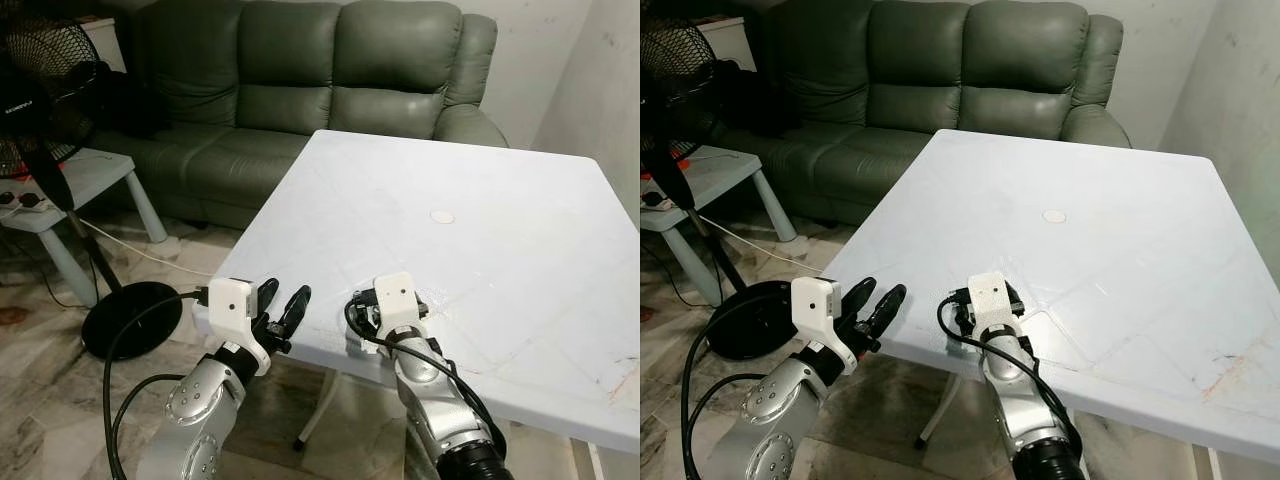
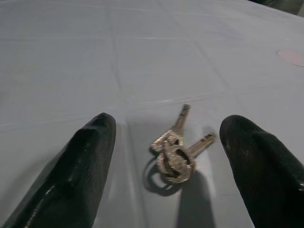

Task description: Hang keys on a hook

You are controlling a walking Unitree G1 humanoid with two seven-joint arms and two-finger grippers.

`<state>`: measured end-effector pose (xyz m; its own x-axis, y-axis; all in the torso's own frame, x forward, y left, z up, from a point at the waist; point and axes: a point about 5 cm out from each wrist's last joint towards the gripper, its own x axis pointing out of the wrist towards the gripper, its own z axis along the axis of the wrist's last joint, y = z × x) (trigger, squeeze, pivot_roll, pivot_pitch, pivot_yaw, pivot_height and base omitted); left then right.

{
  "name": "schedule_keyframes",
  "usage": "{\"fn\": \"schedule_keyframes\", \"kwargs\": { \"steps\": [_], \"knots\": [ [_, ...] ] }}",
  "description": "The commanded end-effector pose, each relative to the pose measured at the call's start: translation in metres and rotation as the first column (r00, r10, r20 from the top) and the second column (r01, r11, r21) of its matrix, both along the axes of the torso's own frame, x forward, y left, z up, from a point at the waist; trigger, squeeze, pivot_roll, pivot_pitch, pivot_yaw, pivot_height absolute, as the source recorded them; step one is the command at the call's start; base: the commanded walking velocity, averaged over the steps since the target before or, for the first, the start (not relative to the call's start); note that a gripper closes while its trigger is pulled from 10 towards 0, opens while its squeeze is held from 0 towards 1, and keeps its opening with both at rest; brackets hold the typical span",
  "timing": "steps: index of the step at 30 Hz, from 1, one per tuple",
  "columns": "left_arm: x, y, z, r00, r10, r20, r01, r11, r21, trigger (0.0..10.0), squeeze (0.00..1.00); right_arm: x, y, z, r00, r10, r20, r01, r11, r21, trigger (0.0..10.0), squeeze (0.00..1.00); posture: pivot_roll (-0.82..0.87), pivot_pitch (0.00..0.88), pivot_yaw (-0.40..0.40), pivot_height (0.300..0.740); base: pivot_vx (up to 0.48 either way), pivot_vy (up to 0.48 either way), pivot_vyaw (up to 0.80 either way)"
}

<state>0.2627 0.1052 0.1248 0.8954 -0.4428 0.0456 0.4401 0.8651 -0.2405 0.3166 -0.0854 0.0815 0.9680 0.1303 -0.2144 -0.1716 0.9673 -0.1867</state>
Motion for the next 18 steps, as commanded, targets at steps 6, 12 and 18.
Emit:
{"fn": "schedule_keyframes", "kwargs": {
  "steps": [6, 12, 18],
  "knots": [
    [-0.0006, 0.0016, 0.0048, 1.000, 0.009, 0.014, -0.009, 1.000, 0.003, 10.0, 0.00, -0.0012, 0.0009, -0.0038, 1.000, 0.002, 0.011, -0.002, 1.000, -0.008, 0.0, 0.00, 0.16, 0.000, 0.022, 0.740, 0.000, 0.000, 0.00],
    [-0.0010, 0.0008, 0.0049, 1.000, 0.009, 0.017, -0.009, 1.000, 0.004, 10.0, 0.00, -0.0016, -0.0024, -0.0049, 1.000, -0.013, 0.023, 0.013, 1.000, -0.025, 0.0, 0.00, 0.15, 0.000, 0.022, 0.740, 0.000, 0.000, 0.00],
    [-0.0010, 0.0010, 0.0050, 1.000, 0.011, 0.019, -0.011, 1.000, 0.002, 10.0, 0.00, -0.0015, -0.0036, -0.0049, 0.999, -0.014, 0.034, 0.015, 1.000, -0.025, 0.0, 0.00, 0.15, 0.000, 0.022, 0.740, 0.000, 0.000, 0.00]
  ]
}}
